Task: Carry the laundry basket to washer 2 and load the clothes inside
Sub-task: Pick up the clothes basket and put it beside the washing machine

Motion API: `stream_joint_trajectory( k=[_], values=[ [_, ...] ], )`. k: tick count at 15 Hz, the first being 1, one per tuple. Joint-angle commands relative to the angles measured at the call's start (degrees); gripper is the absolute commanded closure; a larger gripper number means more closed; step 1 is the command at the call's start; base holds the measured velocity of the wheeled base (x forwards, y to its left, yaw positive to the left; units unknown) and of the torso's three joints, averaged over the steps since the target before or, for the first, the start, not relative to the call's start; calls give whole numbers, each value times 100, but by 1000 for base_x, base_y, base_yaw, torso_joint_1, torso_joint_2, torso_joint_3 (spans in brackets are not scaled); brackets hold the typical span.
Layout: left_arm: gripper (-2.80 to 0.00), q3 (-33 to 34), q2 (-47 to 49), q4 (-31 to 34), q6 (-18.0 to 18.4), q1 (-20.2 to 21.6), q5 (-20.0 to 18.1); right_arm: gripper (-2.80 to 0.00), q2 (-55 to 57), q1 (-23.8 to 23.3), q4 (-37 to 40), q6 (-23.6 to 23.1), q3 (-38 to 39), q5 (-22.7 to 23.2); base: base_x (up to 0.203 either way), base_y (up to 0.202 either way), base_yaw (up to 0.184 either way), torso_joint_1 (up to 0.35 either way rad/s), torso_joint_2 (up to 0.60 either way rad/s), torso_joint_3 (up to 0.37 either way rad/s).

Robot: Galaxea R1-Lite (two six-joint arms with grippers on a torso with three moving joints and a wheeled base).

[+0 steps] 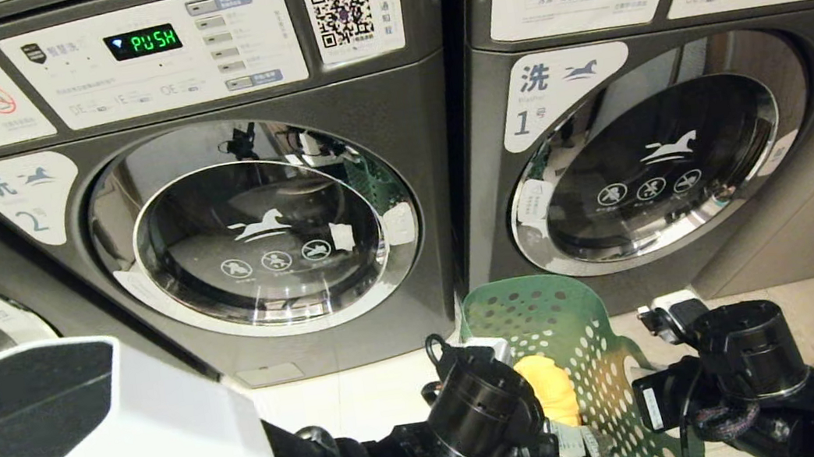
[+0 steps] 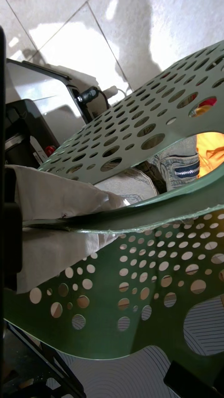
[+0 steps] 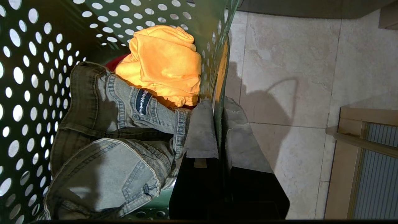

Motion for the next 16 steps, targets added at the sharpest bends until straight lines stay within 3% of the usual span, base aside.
stream_joint_trajectory(
  k=[1,7,16],
  values=[
    [0,-186,216,-15,10,-11,-2,0,-61,-141,-30,-129,9,-16,0,0,0,2,2,-193],
    [0,-797,630,-7,84,-134,-6,0,-217,-566,-30,-287,-2,-16,0,0,0,2,3,-196],
    [0,-1608,935,27,574,-205,5,0,-527,-1084,-30,-597,4,-7,0,0,0,2,1,-189]
  ],
)
